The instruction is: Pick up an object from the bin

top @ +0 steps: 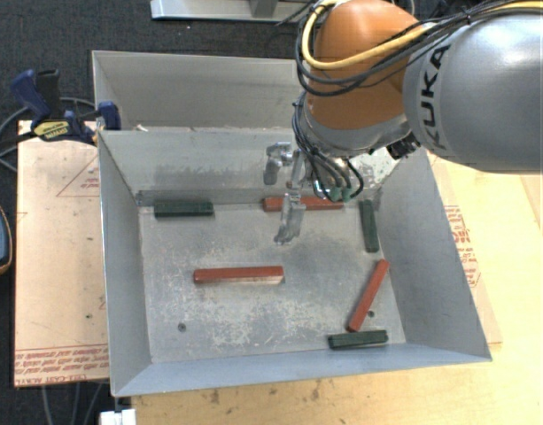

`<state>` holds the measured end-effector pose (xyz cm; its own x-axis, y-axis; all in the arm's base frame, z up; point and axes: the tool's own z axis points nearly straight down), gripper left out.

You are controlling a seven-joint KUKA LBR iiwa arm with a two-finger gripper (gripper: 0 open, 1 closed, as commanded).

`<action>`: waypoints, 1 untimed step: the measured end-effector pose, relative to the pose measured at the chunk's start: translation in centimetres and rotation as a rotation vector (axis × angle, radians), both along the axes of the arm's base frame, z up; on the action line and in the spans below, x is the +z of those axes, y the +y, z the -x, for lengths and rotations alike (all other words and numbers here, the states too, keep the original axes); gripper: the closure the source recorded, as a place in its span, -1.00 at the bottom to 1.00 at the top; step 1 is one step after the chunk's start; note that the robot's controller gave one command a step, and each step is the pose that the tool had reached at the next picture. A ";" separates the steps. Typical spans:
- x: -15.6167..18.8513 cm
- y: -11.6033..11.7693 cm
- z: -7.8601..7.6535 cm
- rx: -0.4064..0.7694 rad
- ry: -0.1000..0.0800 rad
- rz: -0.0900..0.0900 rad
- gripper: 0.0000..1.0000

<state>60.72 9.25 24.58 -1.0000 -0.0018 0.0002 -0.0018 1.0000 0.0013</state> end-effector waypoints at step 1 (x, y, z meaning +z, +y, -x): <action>-16.9 2.5 2.6 0.097 0.007 0.001 -1.00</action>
Offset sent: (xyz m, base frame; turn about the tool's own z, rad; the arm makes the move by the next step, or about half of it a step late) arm -0.0239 0.0240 -0.1641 -0.0973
